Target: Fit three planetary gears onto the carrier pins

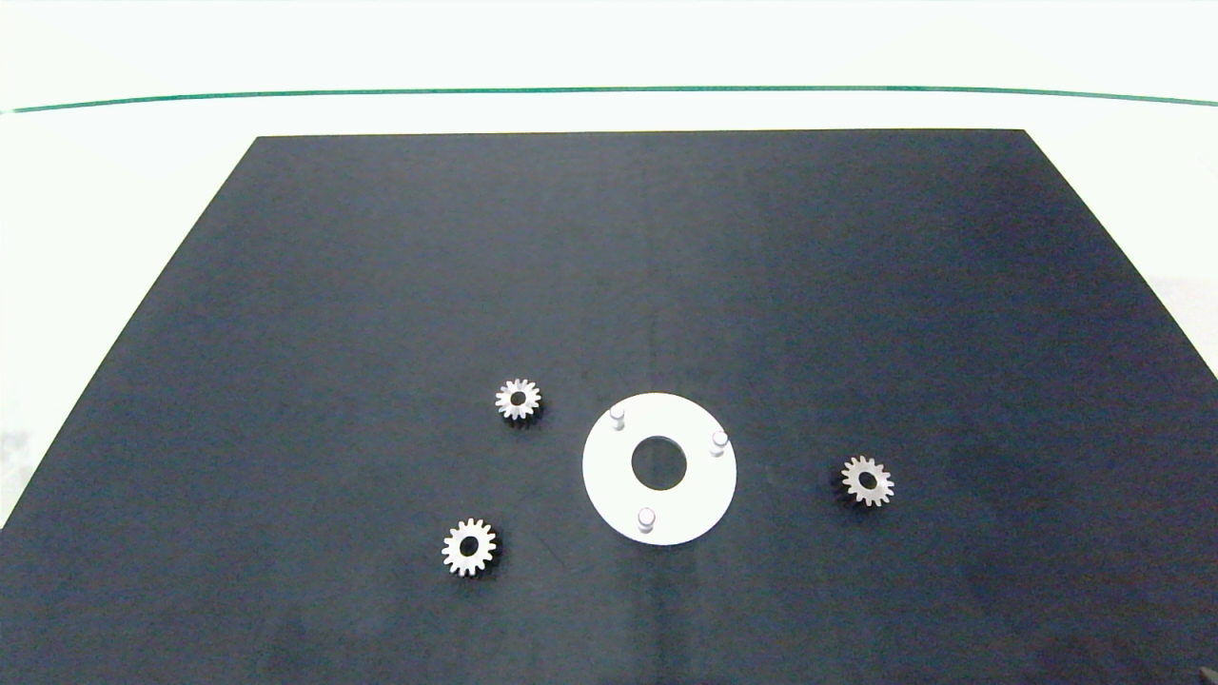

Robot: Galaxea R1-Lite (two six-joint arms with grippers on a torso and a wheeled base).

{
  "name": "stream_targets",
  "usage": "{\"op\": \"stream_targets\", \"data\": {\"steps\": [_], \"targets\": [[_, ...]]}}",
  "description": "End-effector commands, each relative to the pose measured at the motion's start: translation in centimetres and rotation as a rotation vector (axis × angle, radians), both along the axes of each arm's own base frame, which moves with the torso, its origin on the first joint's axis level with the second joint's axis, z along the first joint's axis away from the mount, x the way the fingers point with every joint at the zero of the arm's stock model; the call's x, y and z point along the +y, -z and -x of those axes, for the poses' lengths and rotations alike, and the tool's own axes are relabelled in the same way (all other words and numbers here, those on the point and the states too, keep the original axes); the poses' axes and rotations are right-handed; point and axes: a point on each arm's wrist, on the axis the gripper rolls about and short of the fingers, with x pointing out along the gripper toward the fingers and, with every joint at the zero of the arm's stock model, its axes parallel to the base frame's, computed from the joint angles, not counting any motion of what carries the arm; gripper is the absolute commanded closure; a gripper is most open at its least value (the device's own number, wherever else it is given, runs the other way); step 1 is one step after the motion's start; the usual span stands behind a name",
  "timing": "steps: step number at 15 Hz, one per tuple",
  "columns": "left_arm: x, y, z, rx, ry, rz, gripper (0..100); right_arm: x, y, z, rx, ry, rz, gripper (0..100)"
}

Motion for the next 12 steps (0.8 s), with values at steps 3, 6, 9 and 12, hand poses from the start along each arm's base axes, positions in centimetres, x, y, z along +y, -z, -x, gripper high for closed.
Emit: {"op": "stream_targets", "data": {"steps": [3, 6, 9, 12], "targets": [[0.0, 0.3, 0.0, 0.015, -0.003, -0.002, 0, 0.8, -0.9, -3.4, 0.087, -0.038, 0.042, 0], [0.0, 0.4, 0.1, 0.010, -0.005, -0.001, 0, 1.8, -0.6, -6.1, 0.115, -0.111, 0.053, 0], [0.0, 0.4, 0.1, 0.009, -0.008, -0.001, 0, 2.9, 0.1, -8.7, 0.144, -0.157, 0.086, 0], [0.0, 0.3, 0.1, 0.006, -0.010, -0.001, 0, 3.7, 0.6, -11.1, 0.140, -0.178, 0.103, 0]]}}
